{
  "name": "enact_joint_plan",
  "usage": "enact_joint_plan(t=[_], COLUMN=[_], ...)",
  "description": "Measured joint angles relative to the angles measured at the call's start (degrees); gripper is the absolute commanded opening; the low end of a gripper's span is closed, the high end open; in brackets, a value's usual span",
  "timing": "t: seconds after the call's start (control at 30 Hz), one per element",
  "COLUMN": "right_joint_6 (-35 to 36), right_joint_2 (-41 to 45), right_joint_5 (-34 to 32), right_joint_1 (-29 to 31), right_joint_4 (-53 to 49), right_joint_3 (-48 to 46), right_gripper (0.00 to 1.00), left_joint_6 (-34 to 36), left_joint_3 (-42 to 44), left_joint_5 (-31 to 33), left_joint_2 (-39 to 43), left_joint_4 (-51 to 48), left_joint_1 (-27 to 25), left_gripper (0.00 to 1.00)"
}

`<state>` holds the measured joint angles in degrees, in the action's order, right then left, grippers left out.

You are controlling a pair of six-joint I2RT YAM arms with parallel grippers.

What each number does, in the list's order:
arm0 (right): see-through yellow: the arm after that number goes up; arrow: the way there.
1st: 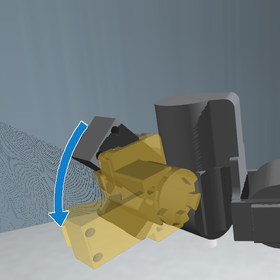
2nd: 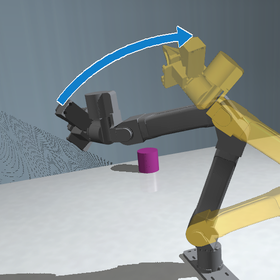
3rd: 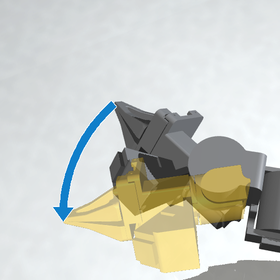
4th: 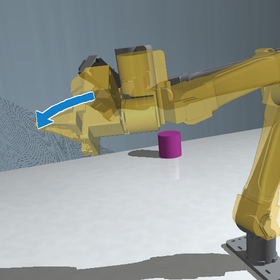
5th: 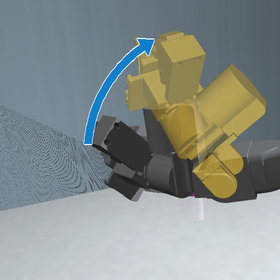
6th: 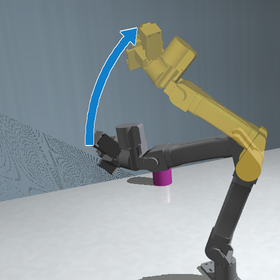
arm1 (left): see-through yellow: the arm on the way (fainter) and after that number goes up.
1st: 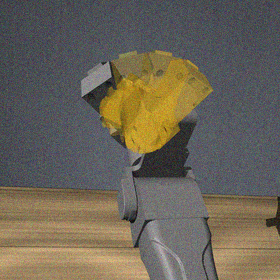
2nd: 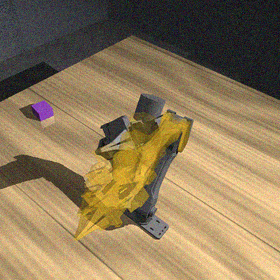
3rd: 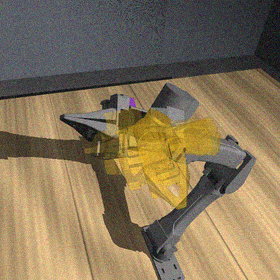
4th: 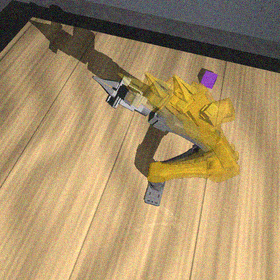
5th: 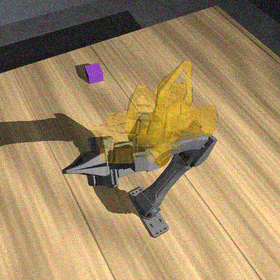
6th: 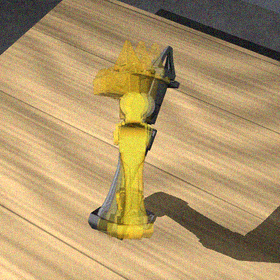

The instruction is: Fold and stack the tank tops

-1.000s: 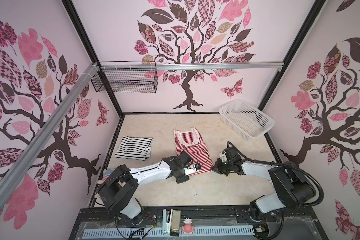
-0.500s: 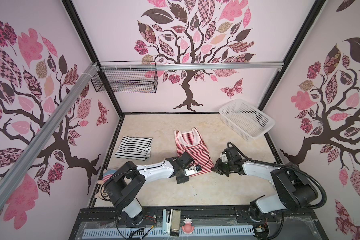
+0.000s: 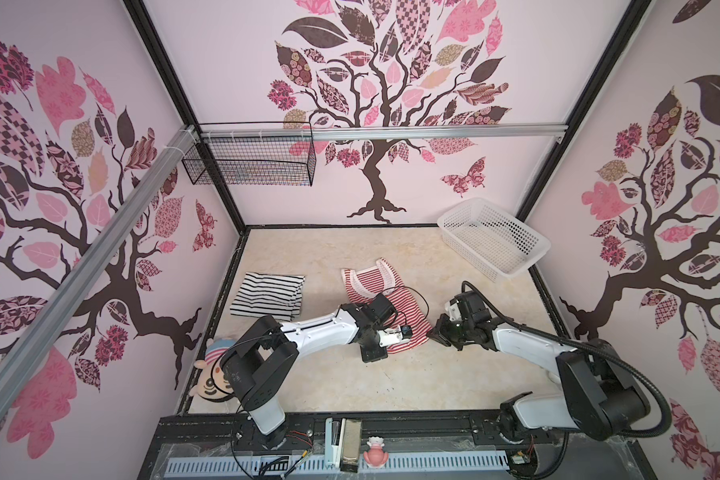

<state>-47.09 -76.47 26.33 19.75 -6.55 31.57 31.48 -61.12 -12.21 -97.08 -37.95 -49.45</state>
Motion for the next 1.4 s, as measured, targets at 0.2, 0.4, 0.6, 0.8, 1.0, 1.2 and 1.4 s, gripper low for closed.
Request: enact_joint_plan(t=[0.2, 0.4, 0.6, 0.8, 1.0, 1.2, 1.4], right_joint_6=[2.38, 2.54, 2.84, 1.99, 1.97, 3.08, 4.90], right_joint_2=[12.98, 25.46, 26.73, 20.24, 6.82, -9.38, -22.53], right_joint_5=[-2.25, -7.30, -8.31, -6.88, -5.18, -3.26, -0.48], right_joint_1=[-1.33, -1.57, -1.57, -1.57, -1.90, -1.95, -1.64], right_joint_4=[-11.80, -24.61, -32.79, -31.17, -22.86, -16.52, -14.86], right_joint_3=[2.01, 7.50, 15.28, 19.52, 23.17, 28.61, 36.46], right_gripper=[0.00, 0.00, 0.00, 0.00, 0.00, 0.00, 0.01], left_joint_6=[-0.17, -1.31, -2.58, -5.03, -6.16, -4.59, -3.56], left_joint_3=[-8.48, -13.94, -17.11, -15.58, -12.85, -12.87, -11.69], left_joint_5=[-11.10, -22.71, -32.04, -35.36, -35.93, -34.91, -33.03], left_joint_2=[-0.26, -0.26, 0.02, 3.30, 3.52, -3.34, -6.69], left_joint_4=[-8.11, -14.56, -17.11, -15.28, -13.14, -12.59, -11.56], left_joint_1=[-1.42, -5.99, -6.97, -2.45, 9.05, 17.40, 20.63], left_gripper=[0.00, 0.00, 0.00, 0.00, 0.00, 0.00, 0.00])
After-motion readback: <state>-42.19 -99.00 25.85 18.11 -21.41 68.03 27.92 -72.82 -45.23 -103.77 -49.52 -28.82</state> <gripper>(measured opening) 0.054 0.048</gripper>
